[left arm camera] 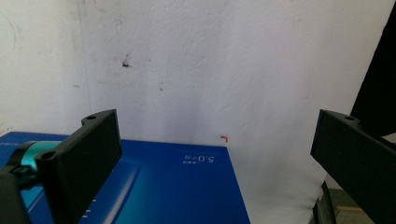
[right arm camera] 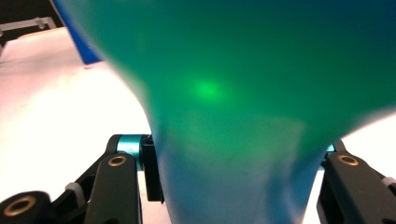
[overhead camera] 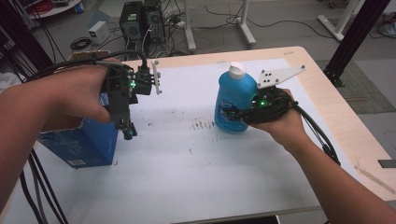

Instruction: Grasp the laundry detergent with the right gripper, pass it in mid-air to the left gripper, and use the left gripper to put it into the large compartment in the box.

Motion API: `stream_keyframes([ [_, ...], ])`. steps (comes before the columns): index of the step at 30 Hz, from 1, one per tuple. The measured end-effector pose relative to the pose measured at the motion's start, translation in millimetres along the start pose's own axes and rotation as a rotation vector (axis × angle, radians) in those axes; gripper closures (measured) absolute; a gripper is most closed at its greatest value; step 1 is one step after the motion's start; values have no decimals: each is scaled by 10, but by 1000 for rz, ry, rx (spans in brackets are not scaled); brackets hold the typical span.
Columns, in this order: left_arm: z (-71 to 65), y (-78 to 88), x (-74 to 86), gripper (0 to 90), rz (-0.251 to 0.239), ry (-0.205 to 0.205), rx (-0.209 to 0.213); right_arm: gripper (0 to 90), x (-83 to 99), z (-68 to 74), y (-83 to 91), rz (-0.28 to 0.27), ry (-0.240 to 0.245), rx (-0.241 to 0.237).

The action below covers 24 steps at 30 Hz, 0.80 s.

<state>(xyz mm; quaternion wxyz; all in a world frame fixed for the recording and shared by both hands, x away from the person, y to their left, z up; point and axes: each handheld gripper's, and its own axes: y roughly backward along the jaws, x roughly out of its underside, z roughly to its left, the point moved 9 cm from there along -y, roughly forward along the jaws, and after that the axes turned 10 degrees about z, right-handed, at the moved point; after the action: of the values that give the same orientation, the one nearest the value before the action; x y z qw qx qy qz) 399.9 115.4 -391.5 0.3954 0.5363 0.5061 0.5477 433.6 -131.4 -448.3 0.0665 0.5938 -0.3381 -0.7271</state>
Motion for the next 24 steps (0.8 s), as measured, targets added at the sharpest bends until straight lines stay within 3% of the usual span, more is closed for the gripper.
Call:
stream_keyframes([
  [8,-60,142,-86,18,-34,-21,-8,457,-120,196,171,-3,39,-43],
  [12,-141,268,-152,17,-62,-40,-6,457,-225,375,250,-4,80,-88],
  [24,-323,556,-247,17,-81,-63,-36,457,-413,837,180,26,182,-210],
])
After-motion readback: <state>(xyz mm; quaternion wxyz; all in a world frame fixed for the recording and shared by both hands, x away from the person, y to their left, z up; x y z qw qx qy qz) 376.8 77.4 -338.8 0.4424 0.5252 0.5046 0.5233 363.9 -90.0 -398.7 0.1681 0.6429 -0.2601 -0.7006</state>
